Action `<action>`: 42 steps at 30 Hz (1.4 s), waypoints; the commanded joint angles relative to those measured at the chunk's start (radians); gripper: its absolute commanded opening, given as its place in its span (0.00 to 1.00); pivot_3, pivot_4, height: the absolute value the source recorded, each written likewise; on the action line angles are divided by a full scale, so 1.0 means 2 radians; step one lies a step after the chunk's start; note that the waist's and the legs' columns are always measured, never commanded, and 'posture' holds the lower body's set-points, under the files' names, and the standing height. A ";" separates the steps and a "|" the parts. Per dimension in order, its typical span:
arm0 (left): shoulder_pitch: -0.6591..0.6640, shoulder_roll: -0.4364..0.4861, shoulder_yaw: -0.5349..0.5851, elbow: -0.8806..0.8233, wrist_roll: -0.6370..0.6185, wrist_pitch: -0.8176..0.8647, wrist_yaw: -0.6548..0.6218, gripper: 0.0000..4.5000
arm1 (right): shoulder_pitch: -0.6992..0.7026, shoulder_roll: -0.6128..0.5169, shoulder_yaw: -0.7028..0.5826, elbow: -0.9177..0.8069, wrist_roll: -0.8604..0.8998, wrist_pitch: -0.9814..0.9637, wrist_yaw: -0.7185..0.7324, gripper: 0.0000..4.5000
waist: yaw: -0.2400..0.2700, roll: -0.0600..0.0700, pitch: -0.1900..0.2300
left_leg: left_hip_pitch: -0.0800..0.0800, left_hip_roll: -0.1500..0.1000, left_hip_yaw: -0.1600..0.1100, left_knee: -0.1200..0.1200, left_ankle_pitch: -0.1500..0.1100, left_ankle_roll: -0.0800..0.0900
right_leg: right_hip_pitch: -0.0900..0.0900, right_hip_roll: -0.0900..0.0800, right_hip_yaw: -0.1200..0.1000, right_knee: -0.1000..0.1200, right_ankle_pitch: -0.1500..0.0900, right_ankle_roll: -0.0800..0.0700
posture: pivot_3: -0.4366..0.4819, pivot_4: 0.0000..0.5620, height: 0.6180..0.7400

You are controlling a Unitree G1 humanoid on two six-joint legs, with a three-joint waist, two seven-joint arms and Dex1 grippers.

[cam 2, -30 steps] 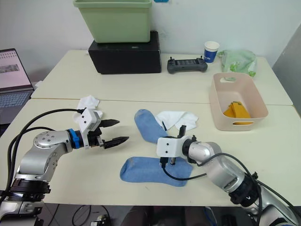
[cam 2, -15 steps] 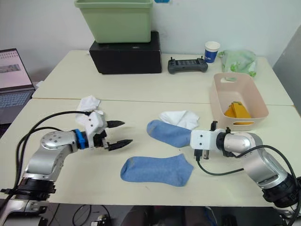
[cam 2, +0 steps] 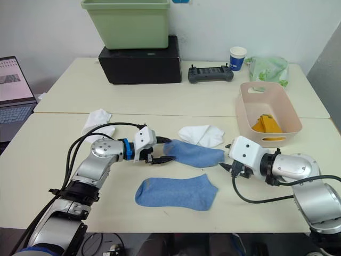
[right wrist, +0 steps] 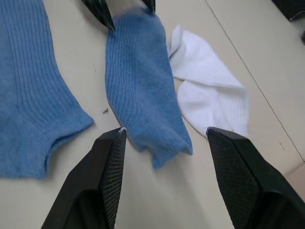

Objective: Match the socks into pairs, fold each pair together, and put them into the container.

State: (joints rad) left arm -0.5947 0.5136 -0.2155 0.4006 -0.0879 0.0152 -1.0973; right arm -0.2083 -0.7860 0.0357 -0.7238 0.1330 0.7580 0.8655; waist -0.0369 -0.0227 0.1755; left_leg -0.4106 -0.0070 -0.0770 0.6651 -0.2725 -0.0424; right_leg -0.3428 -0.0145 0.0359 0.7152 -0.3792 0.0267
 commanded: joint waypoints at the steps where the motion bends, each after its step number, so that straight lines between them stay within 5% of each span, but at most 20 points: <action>1: -0.013 0.002 -0.008 0.018 0.018 -0.001 0.001 0.52 | -0.006 0.018 0.012 -0.032 0.005 0.016 -0.034 0.64 | 0.000 0.000 0.000 | 0.000 0.000 0.000 0.000 0.000 0.000 | 0.000 0.000 0.000 0.000 0.000 0.000 | 0.48 0.27 0.88; 9: 0.010 0.021 0.008 -0.045 -0.005 0.085 -0.012 0.01 | -0.004 0.033 0.112 0.004 -0.048 -0.017 -0.081 0.64 | 0.001 0.000 0.000 | 0.000 0.000 0.000 0.000 0.000 0.000 | 0.000 0.000 0.000 0.000 0.000 0.000 | 0.48 0.27 0.88; 18: 0.052 0.039 0.042 -0.148 -0.043 0.196 0.013 0.01 | -0.039 0.084 0.163 0.096 -0.077 -0.008 -0.116 0.64 | -0.001 0.000 0.000 | 0.000 0.000 0.000 0.000 0.001 -0.001 | 0.000 0.000 0.000 0.000 0.000 0.000 | 0.48 0.27 0.88; 21: 0.054 0.040 0.042 -0.156 -0.045 0.205 0.017 0.00 | -0.054 0.087 0.170 0.124 -0.082 -0.012 -0.111 0.50 | 0.001 0.000 0.000 | 0.000 0.000 0.000 0.000 0.001 -0.001 | 0.000 0.000 0.000 0.000 0.000 0.000 | 0.48 0.27 0.88; 27: 0.051 0.047 0.043 -0.162 -0.051 0.218 0.011 0.00 | -0.070 0.084 0.172 0.136 -0.076 -0.033 -0.090 0.03 | 0.001 0.000 0.000 | 0.000 0.000 0.000 0.000 0.001 -0.001 | 0.000 0.000 0.000 0.000 0.000 0.000 | 0.48 0.27 0.88; 32: 0.049 0.080 0.043 -0.180 -0.070 0.240 -0.028 0.00 | -0.065 0.080 0.151 0.101 -0.050 -0.021 -0.069 0.01 | 0.001 0.000 0.000 | 0.000 0.000 0.000 0.000 0.001 -0.001 | 0.000 0.000 0.000 0.000 0.000 0.000 | 0.48 0.27 0.88; 42: 0.030 0.259 0.026 -0.249 -0.175 0.367 -0.233 0.00 | -0.078 0.095 0.024 -0.054 0.164 0.219 -0.021 0.01 | 0.001 0.000 0.000 | 0.000 0.000 -0.001 0.000 0.000 0.000 | 0.000 0.000 0.000 0.000 0.000 0.000 | 0.48 0.27 0.88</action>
State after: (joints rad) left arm -0.5153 0.9956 -0.1485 -0.0812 -0.4251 0.7325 -1.5004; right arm -0.3451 -0.6056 0.1431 -0.7895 0.3795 1.1038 0.8125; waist -0.0344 -0.0222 0.1757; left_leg -0.4104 -0.0068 -0.0791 0.6648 -0.2730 -0.0416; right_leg -0.3426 -0.0146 0.0350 0.7149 -0.3792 0.0267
